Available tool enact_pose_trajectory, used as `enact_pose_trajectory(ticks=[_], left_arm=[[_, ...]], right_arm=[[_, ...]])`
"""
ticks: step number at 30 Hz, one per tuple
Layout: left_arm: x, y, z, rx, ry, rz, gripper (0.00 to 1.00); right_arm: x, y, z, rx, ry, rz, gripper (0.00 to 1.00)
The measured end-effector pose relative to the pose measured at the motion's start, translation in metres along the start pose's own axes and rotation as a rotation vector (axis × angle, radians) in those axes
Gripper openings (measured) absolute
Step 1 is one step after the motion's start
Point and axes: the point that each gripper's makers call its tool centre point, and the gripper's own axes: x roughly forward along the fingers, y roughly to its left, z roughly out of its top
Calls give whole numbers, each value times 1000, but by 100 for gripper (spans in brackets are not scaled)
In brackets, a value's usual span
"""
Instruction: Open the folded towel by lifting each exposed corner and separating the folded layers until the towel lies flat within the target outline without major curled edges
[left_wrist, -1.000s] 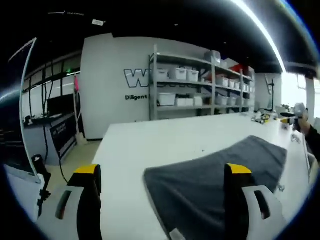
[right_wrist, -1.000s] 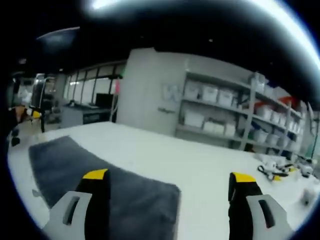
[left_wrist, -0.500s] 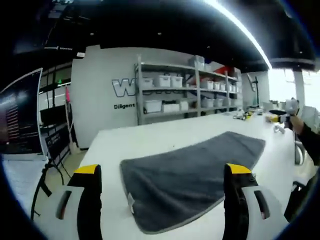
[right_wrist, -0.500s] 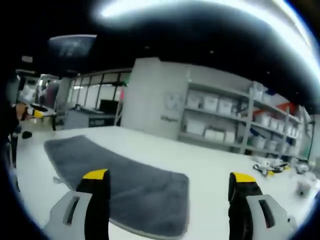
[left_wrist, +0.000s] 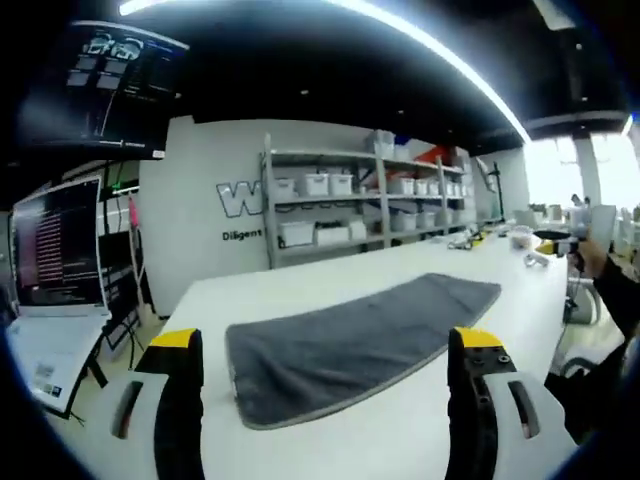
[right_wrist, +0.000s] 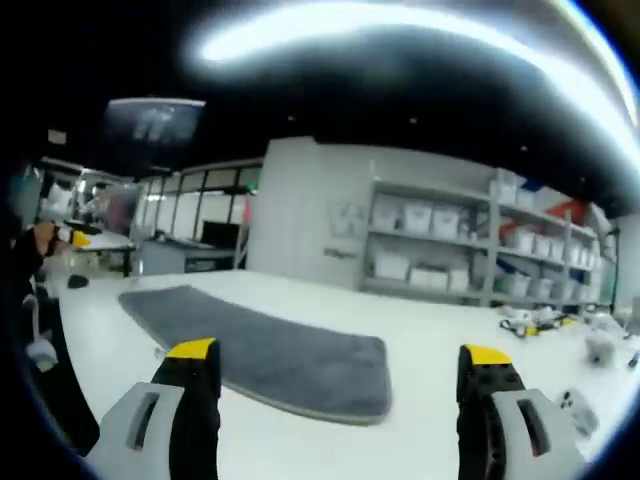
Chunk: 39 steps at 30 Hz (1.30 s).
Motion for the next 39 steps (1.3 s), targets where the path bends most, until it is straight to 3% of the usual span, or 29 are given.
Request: enact_pose_trajectory(ticks=[4, 8, 12, 18, 22, 29, 39], left_arm=[[-9, 1, 1, -23, -30, 6, 100], [-6, 0, -8, -39, -46, -8, 100], [4, 5, -22, -74, -33, -5, 100], [11, -2, -40, -150, -12, -45, 100], [9, -5, -48, -138, 6, -37, 100], [5, -10, -47, -140, 2, -34, 100], [6, -13, -45, -116, 8, -29, 100]], right_arm=[[-8, 5, -4, 4, 6, 3, 100], [-7, 24, -18, 107, 35, 64, 100], [3, 29, -35, 74, 74, 34, 100], [9, 46, -42, 87, 78, 49, 100], [13, 57, -51, 56, 107, 54, 100], [12, 67, -50, 42, 102, 69, 100], [8, 59, -56, 46, 107, 58, 100]])
